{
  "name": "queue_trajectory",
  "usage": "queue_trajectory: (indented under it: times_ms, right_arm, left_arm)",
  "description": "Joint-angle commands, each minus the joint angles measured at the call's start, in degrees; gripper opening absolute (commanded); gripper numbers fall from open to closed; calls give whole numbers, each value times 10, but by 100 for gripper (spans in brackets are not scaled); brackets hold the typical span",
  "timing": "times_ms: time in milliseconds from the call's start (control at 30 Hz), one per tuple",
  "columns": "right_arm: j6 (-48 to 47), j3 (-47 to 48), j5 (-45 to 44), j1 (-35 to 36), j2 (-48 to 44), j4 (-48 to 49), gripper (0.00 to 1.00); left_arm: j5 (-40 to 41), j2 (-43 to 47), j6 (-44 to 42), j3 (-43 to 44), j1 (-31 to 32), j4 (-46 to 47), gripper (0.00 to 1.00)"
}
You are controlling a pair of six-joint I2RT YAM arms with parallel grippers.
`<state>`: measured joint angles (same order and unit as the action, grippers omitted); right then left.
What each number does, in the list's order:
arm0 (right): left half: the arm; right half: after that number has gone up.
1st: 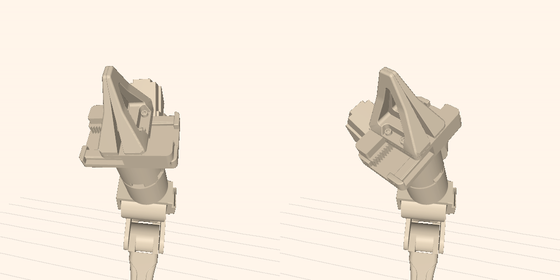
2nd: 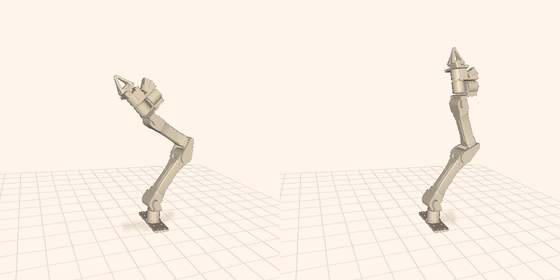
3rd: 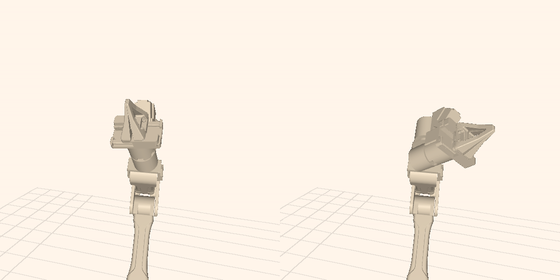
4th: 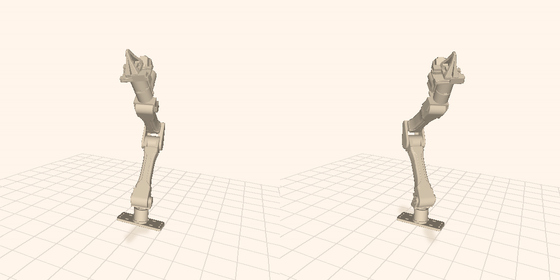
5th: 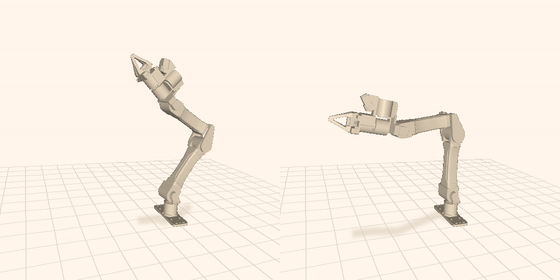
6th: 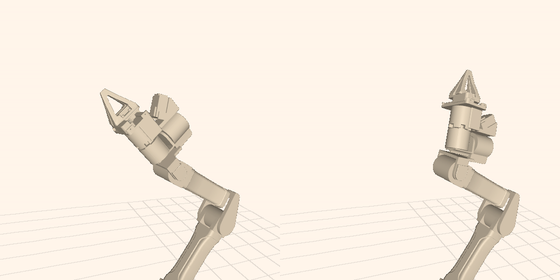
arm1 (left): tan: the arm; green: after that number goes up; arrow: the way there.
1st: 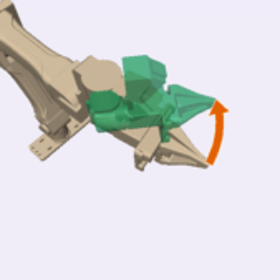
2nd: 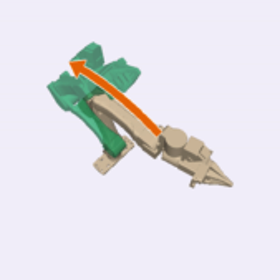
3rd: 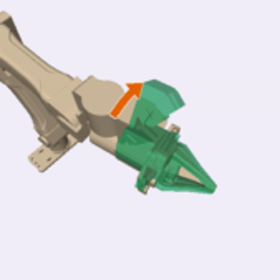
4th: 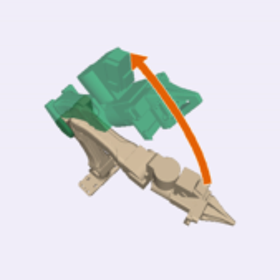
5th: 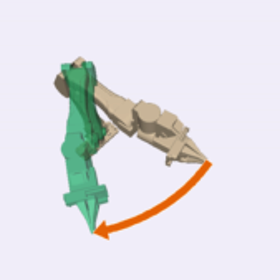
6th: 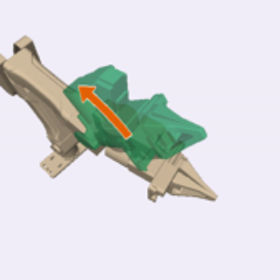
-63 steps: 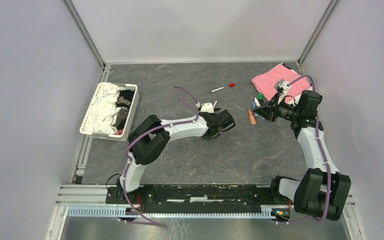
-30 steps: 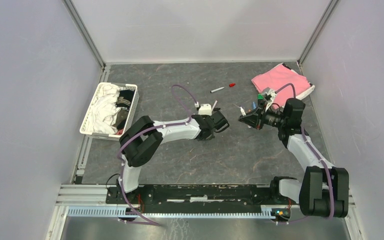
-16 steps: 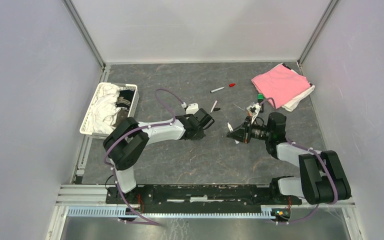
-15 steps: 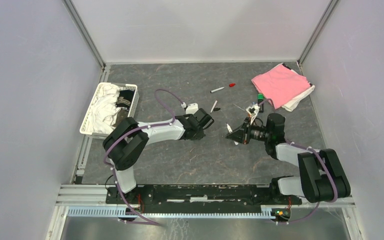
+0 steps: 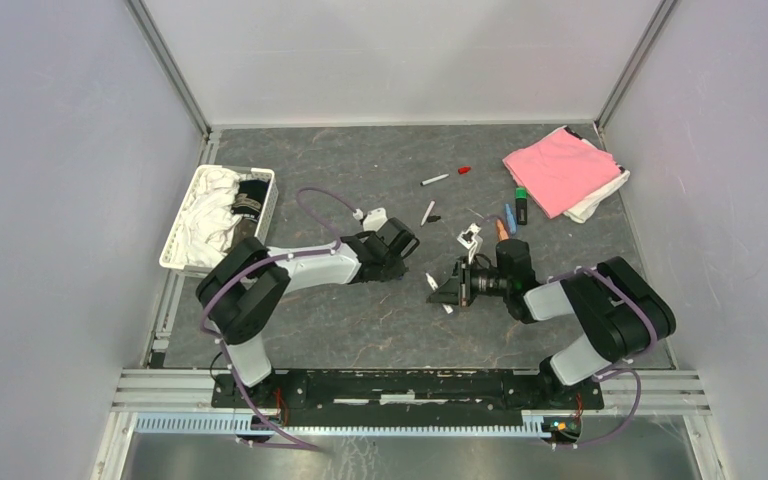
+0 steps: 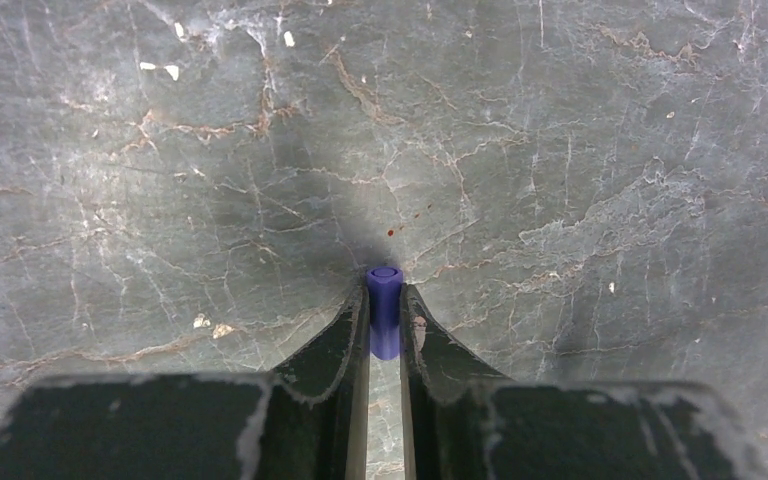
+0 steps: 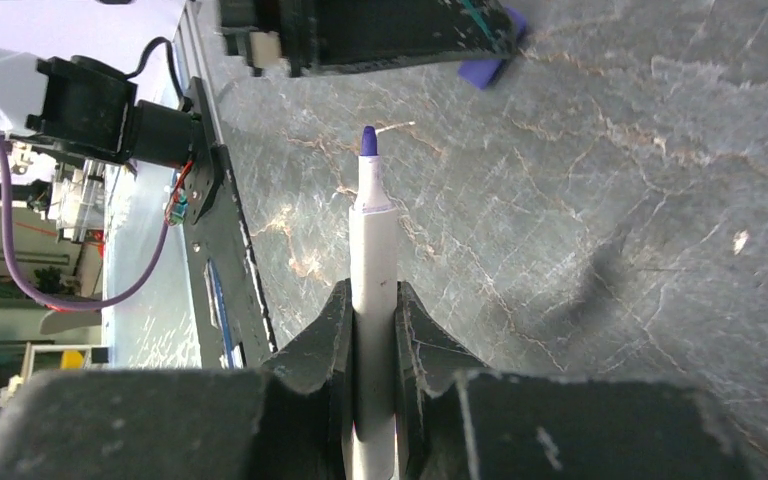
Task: Insert the pens into the pen caps
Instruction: Pick up the pen cap from the center of the board.
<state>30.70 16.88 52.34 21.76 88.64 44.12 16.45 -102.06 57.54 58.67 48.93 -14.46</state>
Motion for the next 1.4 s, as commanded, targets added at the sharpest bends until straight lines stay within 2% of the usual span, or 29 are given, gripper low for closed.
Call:
queue_trajectory:
  times_ms: [0,133,400,667,1367]
  right_arm:
    - [34,11,-66,24,22,-7,0]
    - [38,33,-96,35,33,-53,0]
    - [49,39,-100,54,46,-50,0]
    - [50,52,-102,76,59,-62,0]
    - [31,63,-111,90,83,-69,0]
  left_arm:
    - [-8,30,57,-24,-2,35,2]
    - [-5,32,70,-21,-2,21,2]
    - [3,58,101,-18,-2,2,2]
    - [0,64,144,-30,-2,21,2]
    - [-26,33,166,-25,11,43,2]
